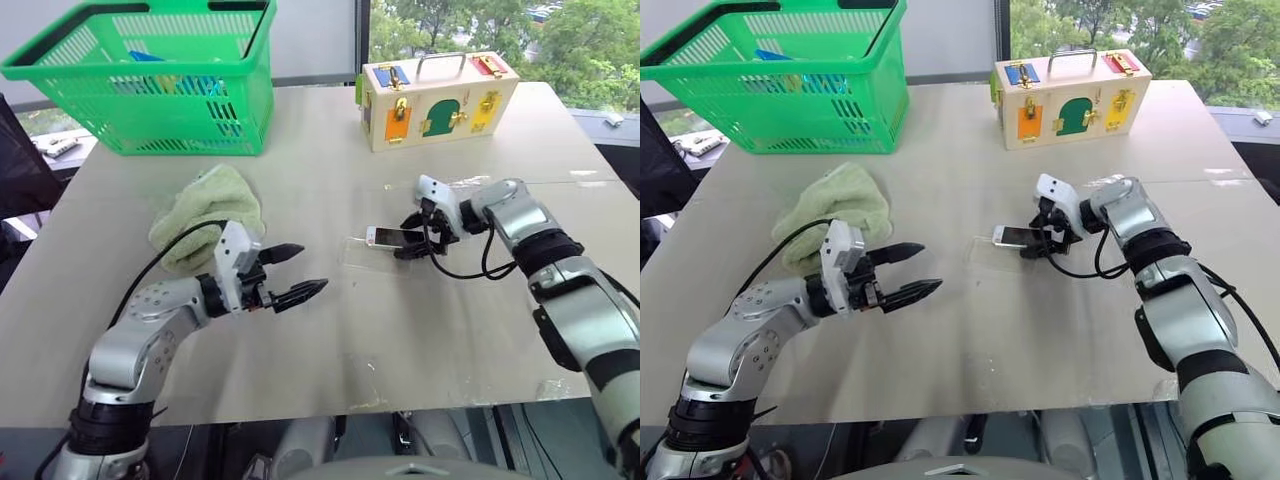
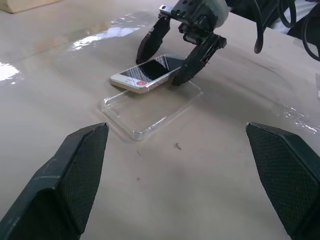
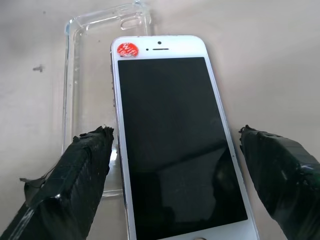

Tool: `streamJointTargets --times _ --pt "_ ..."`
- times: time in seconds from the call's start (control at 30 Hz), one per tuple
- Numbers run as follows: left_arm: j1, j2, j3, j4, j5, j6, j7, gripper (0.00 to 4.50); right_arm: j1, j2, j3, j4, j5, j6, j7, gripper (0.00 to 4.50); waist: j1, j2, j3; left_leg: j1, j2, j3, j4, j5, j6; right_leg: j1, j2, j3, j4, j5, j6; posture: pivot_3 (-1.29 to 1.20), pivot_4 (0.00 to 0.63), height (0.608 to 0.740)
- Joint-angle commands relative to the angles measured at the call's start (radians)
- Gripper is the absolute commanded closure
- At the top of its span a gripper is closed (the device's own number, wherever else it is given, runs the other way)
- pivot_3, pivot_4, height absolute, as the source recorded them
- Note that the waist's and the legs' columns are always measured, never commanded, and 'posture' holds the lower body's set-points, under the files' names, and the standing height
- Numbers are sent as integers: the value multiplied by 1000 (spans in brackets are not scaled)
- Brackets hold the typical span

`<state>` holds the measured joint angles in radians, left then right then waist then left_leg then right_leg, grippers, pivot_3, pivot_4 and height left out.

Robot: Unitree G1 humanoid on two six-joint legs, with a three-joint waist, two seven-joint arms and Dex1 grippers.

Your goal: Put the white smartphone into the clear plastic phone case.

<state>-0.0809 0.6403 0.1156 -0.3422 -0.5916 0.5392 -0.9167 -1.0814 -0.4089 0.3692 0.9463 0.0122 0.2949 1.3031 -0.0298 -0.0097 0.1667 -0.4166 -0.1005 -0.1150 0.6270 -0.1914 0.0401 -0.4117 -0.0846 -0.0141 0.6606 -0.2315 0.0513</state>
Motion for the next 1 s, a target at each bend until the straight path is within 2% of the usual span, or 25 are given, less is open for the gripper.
streamJointTargets --times 0.03,0.27,0.57,0.6,0.7,0.87,1.0 --pt "16 -1 29 -33 -7 -35 4 0 -42 30 -53 74 17 38 28 79 -4 0 0 1 0 0 -1 0 0 0 0 0 0 0 0 0 150 740" --pt "31 2 31 -31 -10 -54 7 0 -84 68 -88 154 -2 79 72 79 -12 0 0 1 1 1 -3 0 0 -1 3 3 1 0 -1 0 150 740" --pt "35 6 22 -39 5 -60 26 0 -75 96 -59 194 -86 6 62 79 -15 0 0 3 2 3 -8 0 0 -2 3 6 0 0 -1 0 150 740" --pt "36 6 22 -37 6 -62 28 0 -73 99 -58 192 -91 2 63 588 -15 0 0 4 2 4 -8 0 0 -2 4 6 0 0 -1 0 150 740" --pt "38 6 21 -32 9 -68 30 0 -64 103 -54 174 -102 -6 77 1671 -15 0 -1 4 2 4 -9 0 -1 -2 4 7 0 0 -1 0 150 740" --pt "38 0 19 -15 18 -83 26 0 -49 91 -76 101 -92 -13 70 1757 -14 0 -1 4 2 4 -9 0 -1 -2 4 7 0 0 -1 0 150 740" --pt "37 -5 14 1 25 -98 22 0 -27 68 -103 -36 -60 35 71 1757 -13 0 -1 4 2 5 -9 0 -1 -3 4 7 0 0 -1 0 150 740"
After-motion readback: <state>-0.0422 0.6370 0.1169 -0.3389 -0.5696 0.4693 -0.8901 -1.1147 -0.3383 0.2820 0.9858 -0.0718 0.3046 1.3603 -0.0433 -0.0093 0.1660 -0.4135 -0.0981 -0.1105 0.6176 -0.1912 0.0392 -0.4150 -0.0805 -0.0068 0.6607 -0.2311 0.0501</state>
